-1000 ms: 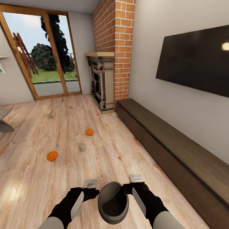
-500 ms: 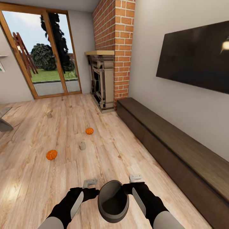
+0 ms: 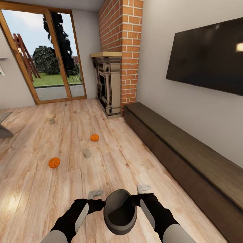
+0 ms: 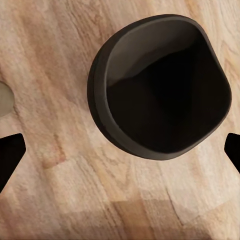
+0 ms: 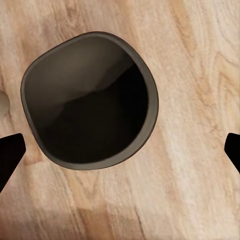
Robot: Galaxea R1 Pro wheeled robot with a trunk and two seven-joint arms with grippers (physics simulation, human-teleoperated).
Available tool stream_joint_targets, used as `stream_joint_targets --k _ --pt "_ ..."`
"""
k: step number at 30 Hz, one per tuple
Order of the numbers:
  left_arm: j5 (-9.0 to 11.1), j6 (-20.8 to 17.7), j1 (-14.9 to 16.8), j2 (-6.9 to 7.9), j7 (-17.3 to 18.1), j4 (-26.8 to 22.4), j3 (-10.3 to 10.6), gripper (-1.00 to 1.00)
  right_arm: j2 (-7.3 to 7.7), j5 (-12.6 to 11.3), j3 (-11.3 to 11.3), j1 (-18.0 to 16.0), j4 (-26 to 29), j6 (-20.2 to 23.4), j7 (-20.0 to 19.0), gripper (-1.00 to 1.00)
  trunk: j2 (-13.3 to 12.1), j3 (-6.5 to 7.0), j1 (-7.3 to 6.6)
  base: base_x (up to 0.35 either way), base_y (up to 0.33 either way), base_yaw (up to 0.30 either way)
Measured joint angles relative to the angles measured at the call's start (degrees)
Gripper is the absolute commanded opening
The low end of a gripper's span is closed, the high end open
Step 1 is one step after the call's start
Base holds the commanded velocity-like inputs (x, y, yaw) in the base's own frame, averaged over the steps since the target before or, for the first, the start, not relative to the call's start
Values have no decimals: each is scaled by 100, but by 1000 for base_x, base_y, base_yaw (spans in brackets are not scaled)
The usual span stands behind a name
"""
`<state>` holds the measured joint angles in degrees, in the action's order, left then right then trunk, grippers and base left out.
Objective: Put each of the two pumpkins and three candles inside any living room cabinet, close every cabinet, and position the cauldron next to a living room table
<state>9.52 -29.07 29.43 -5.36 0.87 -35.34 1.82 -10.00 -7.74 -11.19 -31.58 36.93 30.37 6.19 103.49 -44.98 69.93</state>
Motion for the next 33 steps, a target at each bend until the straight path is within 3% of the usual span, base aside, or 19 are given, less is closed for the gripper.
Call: stream_joint_targets --k 33 --pt "0 0 0 -5 1 0 0 100 0 0 0 0 -9 0 -6 100 1324 -592 725 0 0 0"
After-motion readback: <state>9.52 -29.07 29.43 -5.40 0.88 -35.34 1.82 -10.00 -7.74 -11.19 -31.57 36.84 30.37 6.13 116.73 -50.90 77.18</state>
